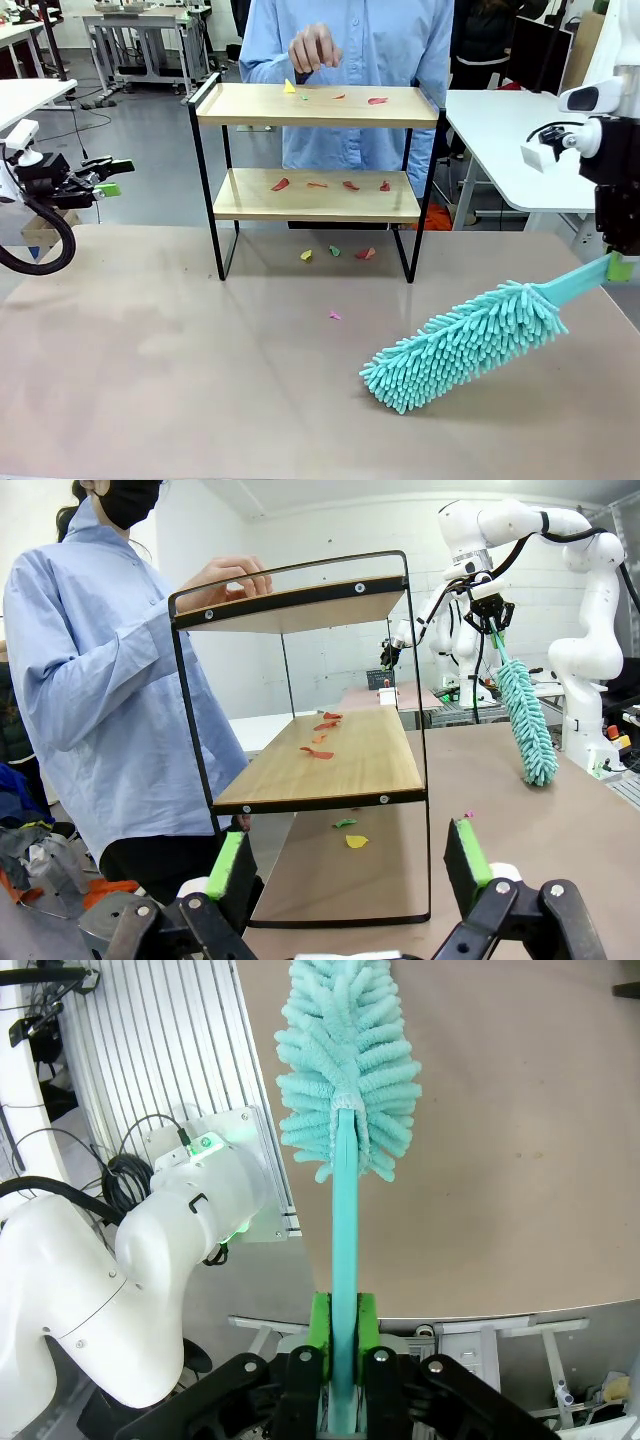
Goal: Clean the shelf.
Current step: Clean the specific section of the Shelf indicated by the human with the Duster.
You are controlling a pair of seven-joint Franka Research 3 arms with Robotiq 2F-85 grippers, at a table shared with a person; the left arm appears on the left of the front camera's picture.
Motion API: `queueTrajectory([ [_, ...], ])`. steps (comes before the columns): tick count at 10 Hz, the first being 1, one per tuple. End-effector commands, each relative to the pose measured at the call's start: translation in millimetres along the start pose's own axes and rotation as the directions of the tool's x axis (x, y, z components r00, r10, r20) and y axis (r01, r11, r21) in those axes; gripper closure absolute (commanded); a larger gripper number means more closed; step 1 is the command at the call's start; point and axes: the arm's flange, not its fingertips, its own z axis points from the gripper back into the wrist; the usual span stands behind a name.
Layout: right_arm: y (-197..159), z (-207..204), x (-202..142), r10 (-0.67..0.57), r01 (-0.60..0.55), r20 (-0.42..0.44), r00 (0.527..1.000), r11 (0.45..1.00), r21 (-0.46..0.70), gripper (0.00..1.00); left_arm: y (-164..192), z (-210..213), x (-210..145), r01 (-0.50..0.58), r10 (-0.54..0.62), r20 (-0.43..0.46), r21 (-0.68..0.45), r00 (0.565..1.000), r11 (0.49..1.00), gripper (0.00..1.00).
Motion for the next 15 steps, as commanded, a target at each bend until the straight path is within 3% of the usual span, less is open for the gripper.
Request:
queueTrajectory([
  [1,1.0,1.0,-3.4,0.001,-0.001,-0.008,1.0,1.0,-0.01,0.87,-1.4,-0.6,1.5,0.016,-0.016,-0.012,-0.009,1.0,1.0,0.0],
  [4,10.4,7.6,7.8,-0.013,0.013,0.042,0.999,1.0,-0.023,0.87,-1.4,-0.6,1.5,0.016,-0.016,-0.012,-0.009,1.0,1.0,0.0],
  [13,17.3,16.0,15.3,-0.023,0.024,0.07,0.997,0.999,-0.026,0.87,-1.4,-0.6,1.5,0.016,-0.016,-0.012,-0.009,1.0,1.0,0.0],
  [15,36.6,33.4,23.1,-0.028,0.037,0.161,0.987,0.998,-0.054,0.87,-1.4,-0.6,1.5,0.016,-0.016,-0.012,-0.009,1.0,1.0,0.0],
])
